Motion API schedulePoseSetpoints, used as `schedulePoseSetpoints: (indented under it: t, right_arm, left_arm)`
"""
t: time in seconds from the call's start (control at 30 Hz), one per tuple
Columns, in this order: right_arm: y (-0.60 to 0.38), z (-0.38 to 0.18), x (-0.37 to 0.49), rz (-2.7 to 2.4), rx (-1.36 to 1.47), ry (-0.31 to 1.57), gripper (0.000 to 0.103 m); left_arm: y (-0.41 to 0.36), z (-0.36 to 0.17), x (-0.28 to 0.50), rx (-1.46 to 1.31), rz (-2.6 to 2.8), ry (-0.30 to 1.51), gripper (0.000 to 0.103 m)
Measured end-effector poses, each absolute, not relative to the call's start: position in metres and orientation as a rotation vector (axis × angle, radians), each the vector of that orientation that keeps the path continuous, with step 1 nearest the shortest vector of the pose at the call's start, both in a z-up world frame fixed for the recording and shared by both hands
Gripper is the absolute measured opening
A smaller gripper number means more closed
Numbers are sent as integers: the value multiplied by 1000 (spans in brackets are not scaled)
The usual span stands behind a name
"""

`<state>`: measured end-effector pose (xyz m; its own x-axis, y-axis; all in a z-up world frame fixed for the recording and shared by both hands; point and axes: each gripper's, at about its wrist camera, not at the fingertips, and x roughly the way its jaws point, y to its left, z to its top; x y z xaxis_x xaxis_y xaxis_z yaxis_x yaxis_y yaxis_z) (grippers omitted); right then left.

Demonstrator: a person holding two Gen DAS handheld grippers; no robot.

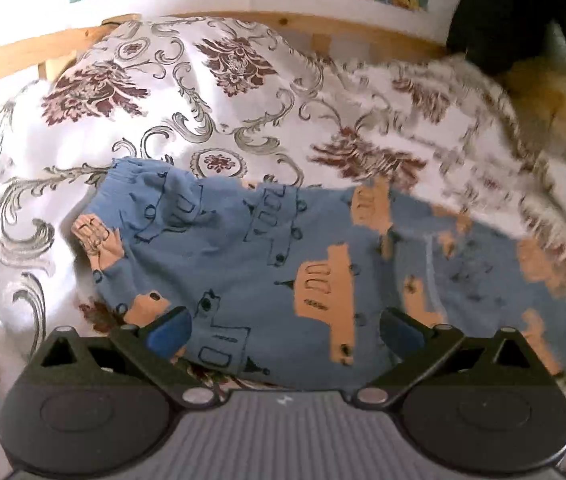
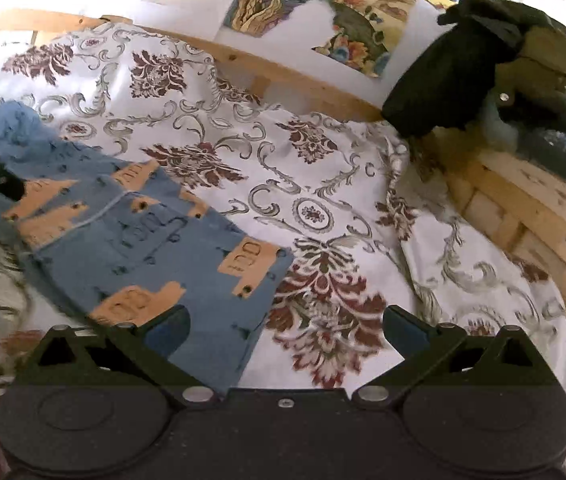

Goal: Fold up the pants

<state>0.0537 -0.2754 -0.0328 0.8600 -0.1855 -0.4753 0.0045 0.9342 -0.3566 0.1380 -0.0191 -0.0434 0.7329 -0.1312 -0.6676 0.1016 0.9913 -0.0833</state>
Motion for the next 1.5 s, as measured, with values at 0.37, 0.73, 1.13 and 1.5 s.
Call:
schedulePoseSetpoints:
  t: [0.37, 0.73, 1.13, 1.5]
  right_arm:
    - [-247, -17, 22, -39, -288, 536, 102]
    - [-220, -25, 93, 173, -184, 473, 102]
    - [-212, -55, 135, 260, -194, 562, 102]
    - [-198, -62, 143, 227, -238, 551, 102]
  left_arm:
    - [-2, -18, 123, -67, -98, 768, 103]
    - [93, 4, 107, 31, 48, 628, 103]
    - [101, -40, 170, -270, -202, 563, 102]
    - [103, -53, 180, -256, -81, 574, 98]
